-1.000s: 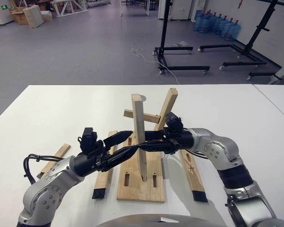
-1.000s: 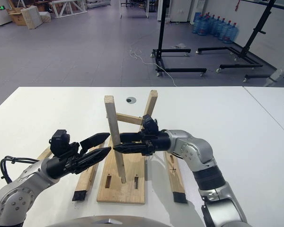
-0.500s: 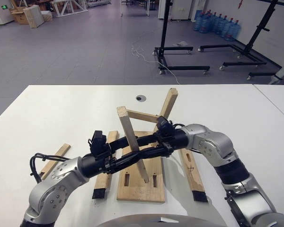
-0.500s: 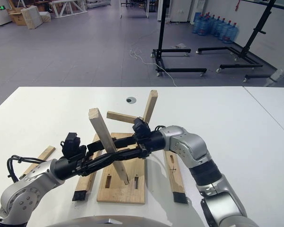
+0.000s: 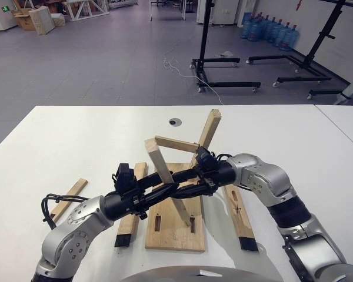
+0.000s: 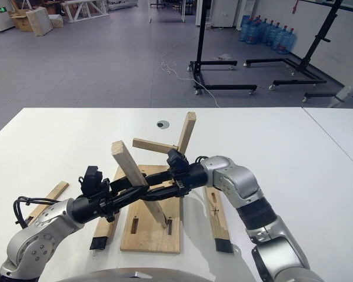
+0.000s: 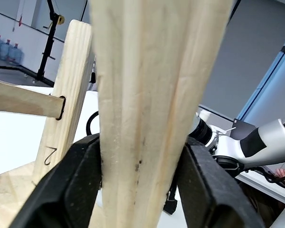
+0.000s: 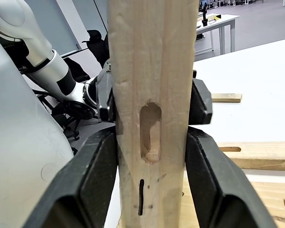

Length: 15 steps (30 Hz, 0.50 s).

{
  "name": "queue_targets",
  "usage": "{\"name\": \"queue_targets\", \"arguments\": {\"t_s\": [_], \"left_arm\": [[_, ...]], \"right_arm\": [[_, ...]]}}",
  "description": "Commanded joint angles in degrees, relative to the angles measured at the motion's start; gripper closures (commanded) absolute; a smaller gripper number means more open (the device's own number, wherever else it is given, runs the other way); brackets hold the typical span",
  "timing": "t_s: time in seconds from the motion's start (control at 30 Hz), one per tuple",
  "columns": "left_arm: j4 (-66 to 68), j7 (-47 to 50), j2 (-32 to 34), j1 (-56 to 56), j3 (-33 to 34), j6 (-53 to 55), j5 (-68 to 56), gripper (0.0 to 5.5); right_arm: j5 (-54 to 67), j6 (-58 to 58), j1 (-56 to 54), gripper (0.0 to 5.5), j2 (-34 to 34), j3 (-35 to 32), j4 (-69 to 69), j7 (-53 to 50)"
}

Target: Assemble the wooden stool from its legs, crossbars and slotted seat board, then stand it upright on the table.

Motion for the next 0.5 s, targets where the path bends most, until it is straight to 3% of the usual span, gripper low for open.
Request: {"name": "queue_targets", "arguments": {"t_s": [0.03, 0.5], "left_arm": [[-0.83, -1.99, -0.92, 1.48, -0.44, -1.67, -0.87, 3.43], [0.20, -2.47, -0.76, 3.82, -0.20, -5.53, 0.33, 3.45]], "right_arm": [[-0.76, -1.10, -2.42, 3.50, -0.30, -1.03, 0.24, -0.15], [2.18, 0.88, -4.08, 3.50, -2.11, -5.69, -0.29, 1.45]]}}
